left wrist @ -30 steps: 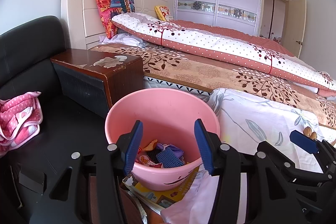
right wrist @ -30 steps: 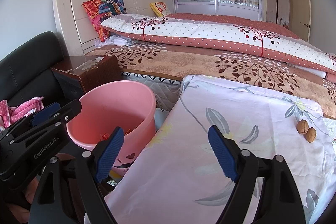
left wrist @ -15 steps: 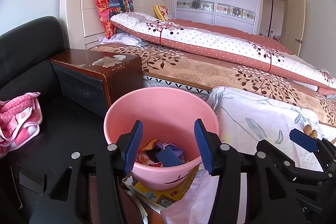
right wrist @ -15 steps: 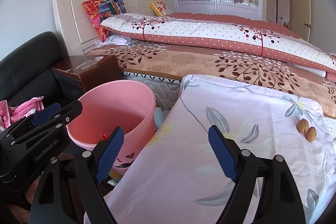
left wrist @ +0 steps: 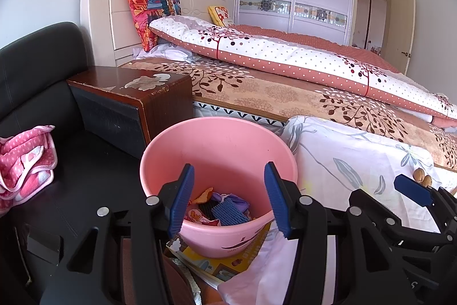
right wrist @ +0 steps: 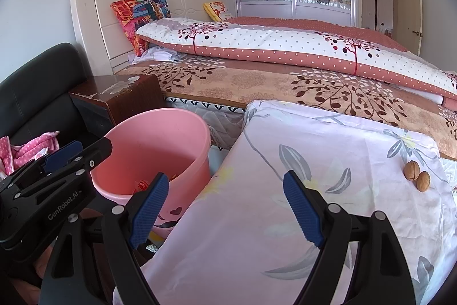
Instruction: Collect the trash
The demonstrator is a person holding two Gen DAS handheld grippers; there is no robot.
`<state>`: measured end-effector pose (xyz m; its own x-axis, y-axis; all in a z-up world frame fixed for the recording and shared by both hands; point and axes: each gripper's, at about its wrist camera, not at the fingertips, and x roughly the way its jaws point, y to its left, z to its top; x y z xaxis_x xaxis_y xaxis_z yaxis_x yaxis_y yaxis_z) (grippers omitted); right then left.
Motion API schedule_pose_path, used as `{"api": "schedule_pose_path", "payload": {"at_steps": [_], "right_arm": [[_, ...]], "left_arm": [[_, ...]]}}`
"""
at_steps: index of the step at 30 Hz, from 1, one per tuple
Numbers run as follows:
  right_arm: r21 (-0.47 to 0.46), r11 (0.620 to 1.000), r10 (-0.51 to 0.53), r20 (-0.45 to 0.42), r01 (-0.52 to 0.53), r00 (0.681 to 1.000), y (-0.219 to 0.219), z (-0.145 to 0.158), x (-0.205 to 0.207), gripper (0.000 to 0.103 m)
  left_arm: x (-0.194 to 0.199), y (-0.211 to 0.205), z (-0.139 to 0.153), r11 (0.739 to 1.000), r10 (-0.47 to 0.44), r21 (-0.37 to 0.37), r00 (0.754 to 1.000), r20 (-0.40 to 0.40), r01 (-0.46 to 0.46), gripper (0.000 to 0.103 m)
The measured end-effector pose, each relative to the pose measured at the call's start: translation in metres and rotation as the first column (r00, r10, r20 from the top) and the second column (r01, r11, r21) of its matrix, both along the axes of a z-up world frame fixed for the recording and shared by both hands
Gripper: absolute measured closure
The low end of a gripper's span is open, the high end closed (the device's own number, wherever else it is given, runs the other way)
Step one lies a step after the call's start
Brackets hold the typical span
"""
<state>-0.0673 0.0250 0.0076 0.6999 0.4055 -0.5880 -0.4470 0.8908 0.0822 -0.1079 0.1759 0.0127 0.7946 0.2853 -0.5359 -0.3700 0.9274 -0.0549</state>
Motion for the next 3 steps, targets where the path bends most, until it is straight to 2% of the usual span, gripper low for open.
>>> {"api": "schedule_pose_path", "payload": {"at_steps": [3], "right_arm": [[0.000,1.000,0.000,0.000,0.000,1.000,0.0005,0.0005,0.0005,0.022]], "left_arm": [[-0.0002,-0.0001,-0.0004,1.000,-0.002,-0.001,1.000,-0.001,0.002,0.052]]}}
